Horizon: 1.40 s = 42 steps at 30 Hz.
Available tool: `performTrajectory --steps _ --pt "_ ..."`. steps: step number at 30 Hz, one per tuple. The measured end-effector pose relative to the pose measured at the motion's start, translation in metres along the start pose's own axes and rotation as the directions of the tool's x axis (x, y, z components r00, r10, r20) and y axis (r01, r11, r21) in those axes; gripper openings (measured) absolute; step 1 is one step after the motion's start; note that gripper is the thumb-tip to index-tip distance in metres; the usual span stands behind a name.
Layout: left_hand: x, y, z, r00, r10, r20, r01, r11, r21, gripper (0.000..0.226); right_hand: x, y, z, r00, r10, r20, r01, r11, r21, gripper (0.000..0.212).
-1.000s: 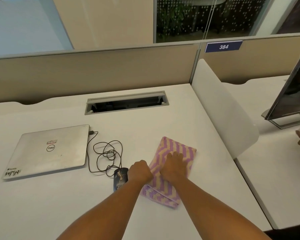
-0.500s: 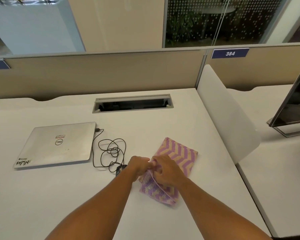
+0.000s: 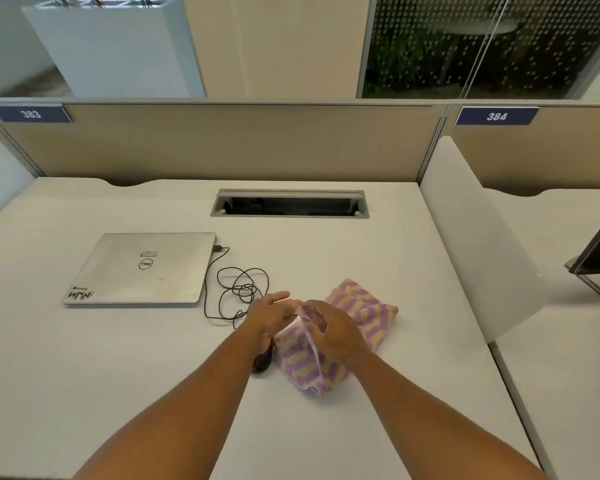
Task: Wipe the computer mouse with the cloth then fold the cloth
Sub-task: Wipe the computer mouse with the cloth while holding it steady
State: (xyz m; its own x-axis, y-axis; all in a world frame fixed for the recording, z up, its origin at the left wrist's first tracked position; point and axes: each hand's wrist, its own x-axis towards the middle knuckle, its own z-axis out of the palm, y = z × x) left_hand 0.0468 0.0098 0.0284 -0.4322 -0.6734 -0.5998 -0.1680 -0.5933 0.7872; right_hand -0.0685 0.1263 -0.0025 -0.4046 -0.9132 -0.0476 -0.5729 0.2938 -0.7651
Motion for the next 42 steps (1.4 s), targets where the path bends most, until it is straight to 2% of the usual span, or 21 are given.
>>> performTrajectory --steps 3,6,10,15,18,22,26,29,32,36,42 --pt "-0.004 0.000 -0.017 0.997 0.042 -0.071 -0.034 0.993 0.115 0.033 0.004 0.000 0.004 0.999 -0.030 -0.038 0.026 0.996 -0.089 0.033" --pt "-0.006 -0.002 -0.045 0.978 0.169 -0.120 -0.120 0.935 0.333 0.044 0.006 -0.002 0.009 0.998 -0.017 -0.058 0.011 0.995 -0.097 0.031" --pt "-0.007 -0.011 -0.081 0.976 0.219 0.020 -0.192 0.805 0.562 0.073 0.009 -0.010 0.018 0.998 -0.019 -0.059 0.015 0.998 -0.067 0.029" --pt "-0.001 -0.025 -0.112 0.956 0.246 0.161 -0.277 0.568 0.775 0.105 0.013 -0.019 0.032 0.999 0.018 -0.029 -0.019 0.999 -0.035 0.027" --pt "0.002 -0.034 -0.123 0.951 0.229 0.209 -0.299 0.492 0.818 0.109 0.016 -0.023 0.037 0.999 0.033 -0.038 -0.034 0.999 -0.017 0.027" --pt "0.005 -0.042 -0.130 0.953 0.201 0.228 -0.296 0.447 0.844 0.106 0.020 -0.027 0.043 0.999 0.039 -0.024 -0.039 0.999 -0.024 0.028" --pt "0.007 -0.043 -0.131 0.937 0.206 0.282 -0.341 0.367 0.866 0.132 0.027 -0.030 0.047 0.999 0.034 -0.008 -0.034 0.999 -0.033 0.028" --pt "0.012 -0.042 -0.132 0.928 0.200 0.315 -0.363 0.294 0.884 0.140 0.032 -0.032 0.051 1.000 0.013 0.028 -0.010 0.995 -0.097 0.028" --pt "0.016 -0.042 -0.134 0.922 0.223 0.317 -0.375 0.311 0.873 0.135 0.036 -0.033 0.056 0.999 -0.005 0.048 0.013 0.987 -0.159 0.026" --pt "0.019 -0.042 -0.139 0.914 0.214 0.346 -0.397 0.279 0.875 0.122 0.041 -0.034 0.064 0.998 -0.009 0.060 0.021 0.980 -0.197 0.026" --pt "0.024 -0.044 -0.144 0.905 0.168 0.390 -0.423 0.278 0.863 0.127 0.047 -0.036 0.069 0.999 0.005 0.050 0.005 0.979 -0.205 0.027"
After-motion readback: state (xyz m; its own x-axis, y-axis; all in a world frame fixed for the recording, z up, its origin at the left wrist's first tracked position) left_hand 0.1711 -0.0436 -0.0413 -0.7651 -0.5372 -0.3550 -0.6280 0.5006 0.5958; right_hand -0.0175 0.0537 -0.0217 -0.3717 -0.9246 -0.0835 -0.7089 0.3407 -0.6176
